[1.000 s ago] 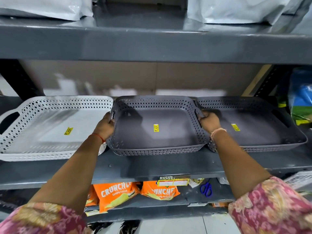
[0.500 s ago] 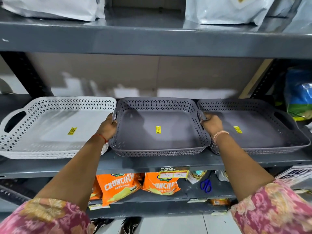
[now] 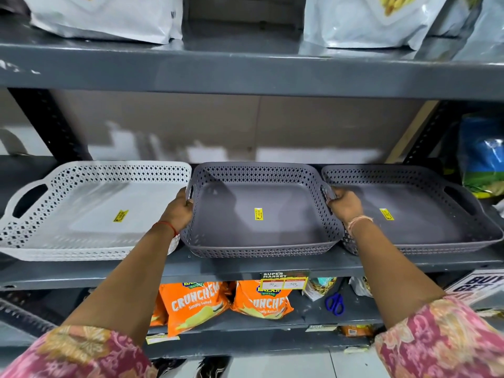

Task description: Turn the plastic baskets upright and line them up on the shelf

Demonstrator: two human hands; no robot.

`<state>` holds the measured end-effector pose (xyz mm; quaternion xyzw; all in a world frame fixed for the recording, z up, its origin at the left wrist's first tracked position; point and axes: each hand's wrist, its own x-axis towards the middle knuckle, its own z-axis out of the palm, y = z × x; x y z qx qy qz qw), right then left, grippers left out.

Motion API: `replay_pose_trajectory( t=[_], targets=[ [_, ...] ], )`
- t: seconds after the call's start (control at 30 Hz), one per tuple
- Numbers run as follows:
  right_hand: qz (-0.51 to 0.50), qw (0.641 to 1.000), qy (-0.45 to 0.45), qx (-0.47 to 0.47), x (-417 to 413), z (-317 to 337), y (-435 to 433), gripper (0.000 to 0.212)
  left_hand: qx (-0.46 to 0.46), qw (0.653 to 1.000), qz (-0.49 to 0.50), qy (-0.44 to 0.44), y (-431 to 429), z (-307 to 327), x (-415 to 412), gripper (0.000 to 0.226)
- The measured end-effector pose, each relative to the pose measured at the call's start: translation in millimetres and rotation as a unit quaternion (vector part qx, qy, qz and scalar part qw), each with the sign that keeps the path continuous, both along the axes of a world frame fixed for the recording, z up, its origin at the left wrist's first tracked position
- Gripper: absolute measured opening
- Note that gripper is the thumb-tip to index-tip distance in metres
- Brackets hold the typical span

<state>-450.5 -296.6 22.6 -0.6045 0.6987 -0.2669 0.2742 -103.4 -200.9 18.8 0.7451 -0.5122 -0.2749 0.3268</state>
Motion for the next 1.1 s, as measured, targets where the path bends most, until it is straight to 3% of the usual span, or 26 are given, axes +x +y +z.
replay_pose_trajectory(
  t=[0.33,0.7,0.87,0.97,1.1],
  targets=[
    [0.006,1.000,0.005,0.003,0.8,1.6,0.0,0.041,0.029,1.000,0.006,0.004,3.6,3.8,-0.1,0.046],
    [0.038,0.996,0.074,0.014,5.7,12.8,8.8,0.058,0.032,0.999,-0.003,-0.013,6.5,7.2,4.3,0.040],
    [0.019,0.998,0.057,0.020,12.7,15.6,12.8,0.055,0.050,0.998,0.018,-0.015,5.8,9.1,1.8,0.052],
    [0.028,0.993,0.110,-0.043,18.3,12.3,16.7,0.050,0.045,0.998,0.041,-0.009,4.9,9.2,-2.7,0.059],
    [0.108,0.951,0.246,-0.153,30.2,5.2,37.0,0.050,0.029,0.996,0.070,-0.049,16.9,14.0,-10.0,0.057]
  ],
)
